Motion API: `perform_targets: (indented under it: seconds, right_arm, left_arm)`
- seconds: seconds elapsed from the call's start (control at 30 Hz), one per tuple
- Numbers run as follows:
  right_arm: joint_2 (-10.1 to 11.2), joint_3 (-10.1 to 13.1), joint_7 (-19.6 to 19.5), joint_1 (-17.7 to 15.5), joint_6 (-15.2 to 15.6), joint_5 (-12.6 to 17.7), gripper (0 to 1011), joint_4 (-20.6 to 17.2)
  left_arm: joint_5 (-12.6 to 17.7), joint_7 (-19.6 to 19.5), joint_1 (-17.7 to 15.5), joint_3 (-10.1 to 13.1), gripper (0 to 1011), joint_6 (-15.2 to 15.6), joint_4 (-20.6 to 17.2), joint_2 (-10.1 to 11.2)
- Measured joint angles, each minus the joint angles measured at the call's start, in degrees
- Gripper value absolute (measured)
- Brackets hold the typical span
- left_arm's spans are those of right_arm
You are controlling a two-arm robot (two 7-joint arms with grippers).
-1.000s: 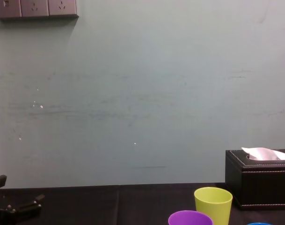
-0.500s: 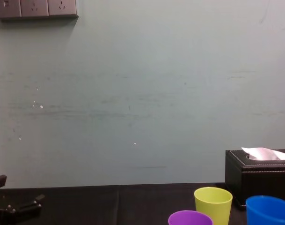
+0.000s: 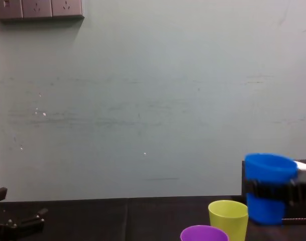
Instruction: Stack the three plastic cups sequentially using one hand.
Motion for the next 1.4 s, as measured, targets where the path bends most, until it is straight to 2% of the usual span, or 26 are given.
perform_targets:
  seconds: [0.07, 0.27, 0.63, 0.9, 1.4]
  right_arm:
    - [-0.18, -0.68, 0.19, 2.77, 1.13, 0.42, 716, 0.91]
    - [-0.74, -2.57, 0.44, 7.56, 2.55, 0.63, 716, 3.85]
    - [-2.89, -6.21, 0.50, 13.33, 1.16, -1.32, 716, 11.59]
    - [-4.50, -7.13, 0.08, 15.07, -0.09, -2.35, 716, 15.50]
    - [-5.39, -7.34, 0.12, 15.41, -0.56, -3.26, 716, 17.45]
  left_arm:
    - [0.00, 0.00, 0.00, 0.00, 1010, 0.00, 0.00, 0.00]
    - [0.00, 0.00, 0.00, 0.00, 1010, 0.00, 0.00, 0.00]
    - [0.00, 0.00, 0.00, 0.00, 1010, 0.00, 0.00, 0.00]
    - [0.00, 0.00, 0.00, 0.00, 1010, 0.00, 0.00, 0.00]
    - [0.00, 0.00, 0.00, 0.00, 1010, 0.00, 0.00, 0.00]
